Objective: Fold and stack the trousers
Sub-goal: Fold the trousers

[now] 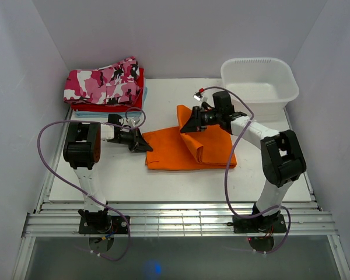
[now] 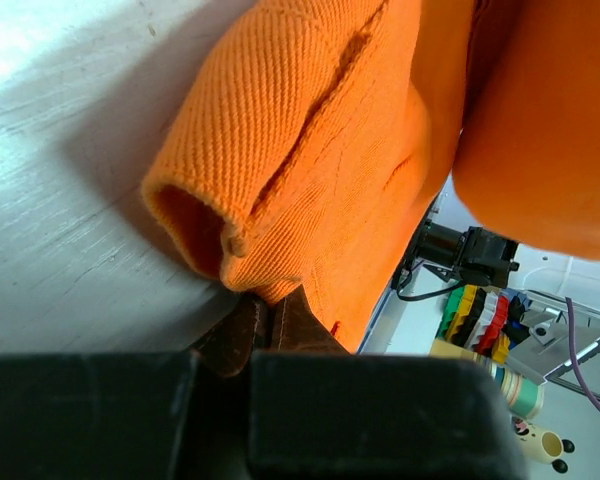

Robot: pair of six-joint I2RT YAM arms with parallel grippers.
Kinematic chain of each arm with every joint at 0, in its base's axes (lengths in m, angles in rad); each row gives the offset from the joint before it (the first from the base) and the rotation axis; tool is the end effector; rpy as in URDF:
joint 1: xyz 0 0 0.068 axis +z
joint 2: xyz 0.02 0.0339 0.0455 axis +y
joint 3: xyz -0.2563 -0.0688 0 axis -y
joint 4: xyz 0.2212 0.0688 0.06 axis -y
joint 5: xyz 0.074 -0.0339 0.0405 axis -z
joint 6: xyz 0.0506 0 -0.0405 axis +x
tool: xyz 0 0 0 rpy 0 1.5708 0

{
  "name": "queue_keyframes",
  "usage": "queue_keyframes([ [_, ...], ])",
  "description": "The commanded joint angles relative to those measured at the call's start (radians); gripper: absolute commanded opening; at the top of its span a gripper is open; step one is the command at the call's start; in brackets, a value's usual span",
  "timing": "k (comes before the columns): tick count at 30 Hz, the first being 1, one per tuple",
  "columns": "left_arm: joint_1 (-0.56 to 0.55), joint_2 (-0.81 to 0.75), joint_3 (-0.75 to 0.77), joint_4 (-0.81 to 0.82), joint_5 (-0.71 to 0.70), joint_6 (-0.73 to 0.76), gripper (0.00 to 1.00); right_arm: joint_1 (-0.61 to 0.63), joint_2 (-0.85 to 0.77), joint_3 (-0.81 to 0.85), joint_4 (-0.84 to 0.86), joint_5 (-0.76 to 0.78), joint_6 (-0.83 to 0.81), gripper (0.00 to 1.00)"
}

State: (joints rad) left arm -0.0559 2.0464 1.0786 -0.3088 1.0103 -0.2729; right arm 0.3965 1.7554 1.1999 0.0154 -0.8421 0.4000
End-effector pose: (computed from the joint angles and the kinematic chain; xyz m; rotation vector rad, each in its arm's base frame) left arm 0.3385 -0.0619 0.0966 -0.0708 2.6470 -1.5038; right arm 0.3350 0.1812 0.2444 -0.5373 2.1338 1.3489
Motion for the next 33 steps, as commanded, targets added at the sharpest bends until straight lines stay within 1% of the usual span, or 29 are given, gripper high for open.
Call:
queue_keyframes([
  [1, -0.024, 0.054, -0.036, 0.022, -0.161, 0.038, 0.0, 0.05, 0.035, 0.016, 0.161, 0.001, 0.088, 0.08],
  [9, -0.032, 0.06, -0.032, 0.022, -0.18, 0.041, 0.0, 0.126, 0.166, 0.061, 0.299, 0.038, 0.239, 0.08],
  [12, -0.035, 0.064, -0.034, 0.02, -0.187, 0.038, 0.0, 0.153, 0.205, 0.078, 0.313, 0.06, 0.269, 0.08],
  [22, -0.035, 0.064, -0.062, 0.033, -0.211, 0.032, 0.0, 0.225, 0.266, 0.141, 0.259, 0.169, 0.306, 0.08],
  [27, -0.036, 0.067, -0.072, 0.042, -0.213, 0.018, 0.0, 0.257, 0.299, 0.164, 0.255, 0.215, 0.37, 0.08],
  [33, -0.036, 0.07, -0.077, 0.046, -0.213, 0.008, 0.0, 0.291, 0.341, 0.227, 0.225, 0.273, 0.388, 0.08],
])
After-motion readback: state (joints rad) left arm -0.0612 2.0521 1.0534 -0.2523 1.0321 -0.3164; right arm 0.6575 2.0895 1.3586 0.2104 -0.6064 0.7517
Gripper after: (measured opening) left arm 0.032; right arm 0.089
